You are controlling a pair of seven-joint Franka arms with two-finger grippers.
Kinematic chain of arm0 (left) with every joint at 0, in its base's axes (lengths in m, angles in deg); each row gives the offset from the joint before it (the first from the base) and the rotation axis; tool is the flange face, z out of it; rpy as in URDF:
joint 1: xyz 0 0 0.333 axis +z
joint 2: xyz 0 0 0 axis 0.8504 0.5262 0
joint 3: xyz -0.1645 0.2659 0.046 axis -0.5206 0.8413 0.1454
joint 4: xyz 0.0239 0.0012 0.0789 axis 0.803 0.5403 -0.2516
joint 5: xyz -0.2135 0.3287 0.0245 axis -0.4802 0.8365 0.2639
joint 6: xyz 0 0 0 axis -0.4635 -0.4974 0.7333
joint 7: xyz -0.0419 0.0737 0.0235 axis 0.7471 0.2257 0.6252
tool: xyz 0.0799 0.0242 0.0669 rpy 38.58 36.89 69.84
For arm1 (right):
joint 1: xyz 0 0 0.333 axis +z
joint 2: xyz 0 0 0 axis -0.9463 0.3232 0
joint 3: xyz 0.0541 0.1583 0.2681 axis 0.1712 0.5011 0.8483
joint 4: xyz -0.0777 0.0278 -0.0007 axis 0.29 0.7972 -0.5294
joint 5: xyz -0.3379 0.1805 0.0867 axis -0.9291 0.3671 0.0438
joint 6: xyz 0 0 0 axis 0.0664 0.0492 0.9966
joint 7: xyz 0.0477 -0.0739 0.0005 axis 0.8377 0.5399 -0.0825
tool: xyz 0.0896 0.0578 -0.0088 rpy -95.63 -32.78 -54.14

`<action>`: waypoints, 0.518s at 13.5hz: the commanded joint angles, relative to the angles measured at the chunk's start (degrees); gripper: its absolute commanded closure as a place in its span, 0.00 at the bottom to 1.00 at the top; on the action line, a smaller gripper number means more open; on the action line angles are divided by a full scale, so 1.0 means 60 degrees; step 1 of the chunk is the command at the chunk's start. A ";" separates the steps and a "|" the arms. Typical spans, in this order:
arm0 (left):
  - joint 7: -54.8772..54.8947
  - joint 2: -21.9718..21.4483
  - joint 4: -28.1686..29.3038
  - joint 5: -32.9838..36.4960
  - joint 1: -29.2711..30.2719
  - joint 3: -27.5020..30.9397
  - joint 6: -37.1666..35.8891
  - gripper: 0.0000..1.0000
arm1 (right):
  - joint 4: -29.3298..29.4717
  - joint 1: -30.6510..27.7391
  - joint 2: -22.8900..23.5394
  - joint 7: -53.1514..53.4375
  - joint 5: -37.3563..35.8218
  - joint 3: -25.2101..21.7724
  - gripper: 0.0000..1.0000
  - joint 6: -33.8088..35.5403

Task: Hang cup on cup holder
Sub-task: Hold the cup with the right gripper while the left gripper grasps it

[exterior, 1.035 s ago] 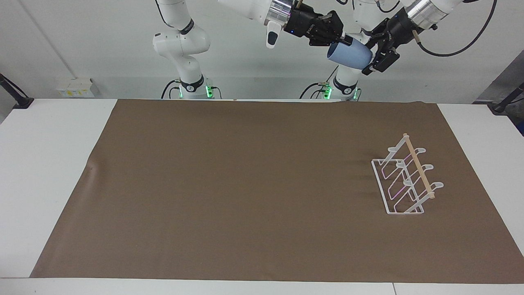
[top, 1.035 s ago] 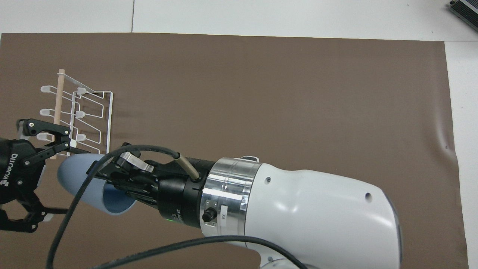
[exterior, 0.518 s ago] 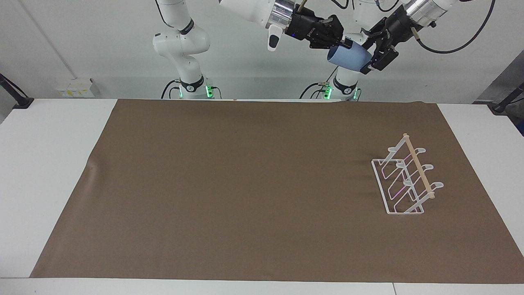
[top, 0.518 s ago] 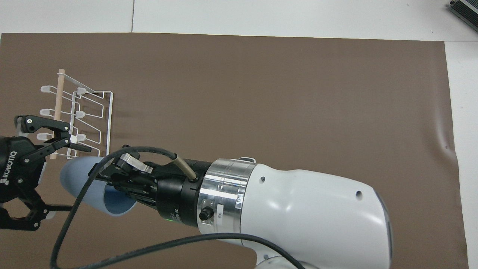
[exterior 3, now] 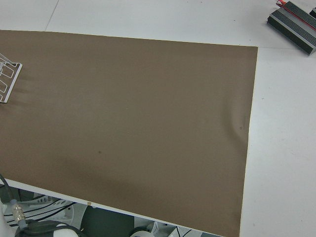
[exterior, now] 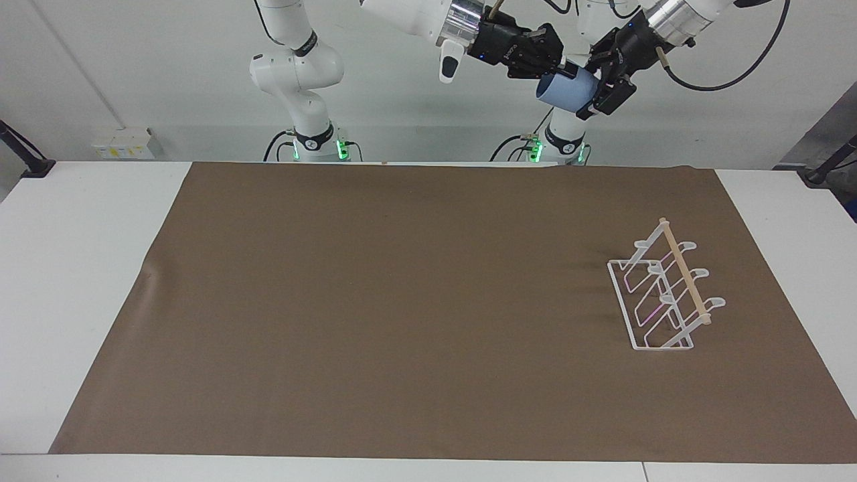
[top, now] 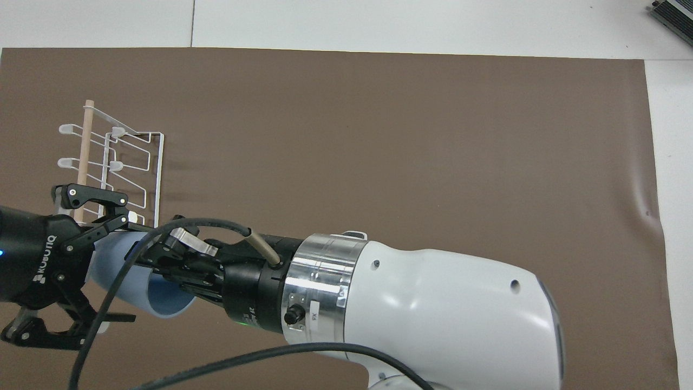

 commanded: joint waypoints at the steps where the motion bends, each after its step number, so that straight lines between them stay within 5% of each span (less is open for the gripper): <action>1: -0.0408 -0.0362 0.0356 -0.0215 -0.0100 -0.0102 0.0145 0.00 | -0.0072 -0.0111 -0.0060 -0.0051 0.0094 0.0048 1.00 -0.0117; 3: -0.0599 -0.0333 0.0298 -0.0215 -0.0100 -0.0117 0.0145 0.00 | -0.0072 -0.0140 -0.0060 -0.0051 0.0094 0.0048 1.00 -0.0117; 4: -0.0600 -0.0333 0.0283 -0.0215 -0.0100 -0.0118 0.0145 0.12 | -0.0072 -0.0169 -0.0060 -0.0051 0.0094 0.0048 1.00 -0.0117; 5: -0.0614 -0.0333 0.0268 -0.0201 -0.0100 -0.0118 0.0131 0.45 | -0.0072 -0.0184 -0.0045 -0.0065 0.0094 0.0048 1.00 -0.0131; 7: -0.0658 -0.0333 0.0268 -0.0186 -0.0100 -0.0118 0.0087 0.86 | -0.0072 -0.0184 -0.0045 -0.0065 0.0094 0.0048 1.00 -0.0131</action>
